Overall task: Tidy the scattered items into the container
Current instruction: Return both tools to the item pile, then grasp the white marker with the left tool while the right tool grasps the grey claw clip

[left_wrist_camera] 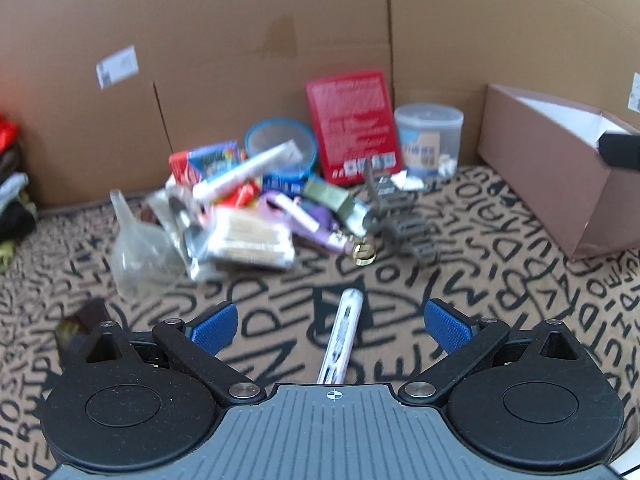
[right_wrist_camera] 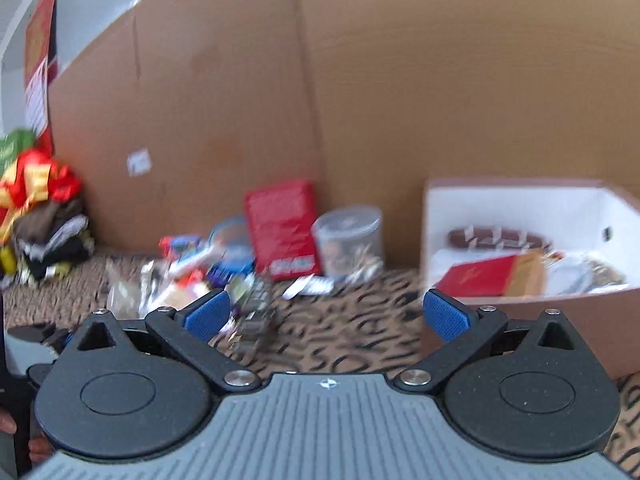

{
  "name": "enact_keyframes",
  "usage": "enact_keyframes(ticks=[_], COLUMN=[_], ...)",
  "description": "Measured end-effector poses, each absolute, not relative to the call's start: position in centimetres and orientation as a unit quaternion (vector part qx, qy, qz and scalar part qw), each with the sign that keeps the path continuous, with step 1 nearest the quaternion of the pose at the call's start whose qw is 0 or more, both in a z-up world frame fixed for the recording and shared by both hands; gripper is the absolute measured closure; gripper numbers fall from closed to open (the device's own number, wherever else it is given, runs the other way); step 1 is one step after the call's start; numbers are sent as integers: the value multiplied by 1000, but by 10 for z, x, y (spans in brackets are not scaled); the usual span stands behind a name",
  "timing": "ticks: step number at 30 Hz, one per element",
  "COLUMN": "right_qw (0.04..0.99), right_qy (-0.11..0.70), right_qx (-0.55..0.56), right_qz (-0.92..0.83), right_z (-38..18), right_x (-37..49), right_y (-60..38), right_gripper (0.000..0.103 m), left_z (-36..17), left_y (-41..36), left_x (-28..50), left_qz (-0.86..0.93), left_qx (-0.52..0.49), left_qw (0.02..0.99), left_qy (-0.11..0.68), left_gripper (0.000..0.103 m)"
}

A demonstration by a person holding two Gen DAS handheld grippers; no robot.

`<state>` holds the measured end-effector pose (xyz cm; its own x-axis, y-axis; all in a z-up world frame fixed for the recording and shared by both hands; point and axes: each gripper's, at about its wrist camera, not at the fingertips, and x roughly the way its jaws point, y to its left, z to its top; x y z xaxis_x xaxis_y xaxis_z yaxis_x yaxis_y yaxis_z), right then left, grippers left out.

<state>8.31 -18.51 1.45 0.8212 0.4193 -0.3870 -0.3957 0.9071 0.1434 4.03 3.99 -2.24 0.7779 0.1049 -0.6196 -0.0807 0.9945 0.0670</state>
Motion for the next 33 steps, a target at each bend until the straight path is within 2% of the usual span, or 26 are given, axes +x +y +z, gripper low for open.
enact_keyframes(ticks=[5,7,14,19,21,23,25,26,28,31,33], right_qw=[945,941,929,919,916,915,912,911,908,904,908], right_qy=[247,258,289,312,320,326,332,335,342,351,342], right_qx=[2,-2,-32,-43,-42,-43,-44,-44,-45,-44,-58], right_qz=[216,221,231,236,236,236,236,236,237,240,237], right_z=[-6,-11,-34,-46,-50,-53,-56,-58,-61,-65,-63], right_x=[99,106,130,143,148,152,156,158,162,166,162], right_y=[-153,-141,-105,-89,-86,-83,-81,-79,-77,-75,-76], right_gripper=[1,1,6,18,21,25,32,35,52,71,72], left_z=[-41,-45,-54,-62,-65,-65,-65,-65,-64,-64,-64], left_y=[53,56,64,63,62,63,65,67,71,80,87], left_x=[44,44,48,55,57,58,61,63,67,79,88], left_qz=[34,28,0,-18,-19,-20,-20,-19,-16,-2,9], left_qx=[0,-4,-14,-5,0,1,-5,-10,-22,-31,-34], left_qw=[939,937,933,928,929,930,931,931,931,930,930], left_qy=[342,347,359,372,370,368,366,365,365,365,365], left_gripper=[2,8,18,37,39,49,65,68,85,88,89])
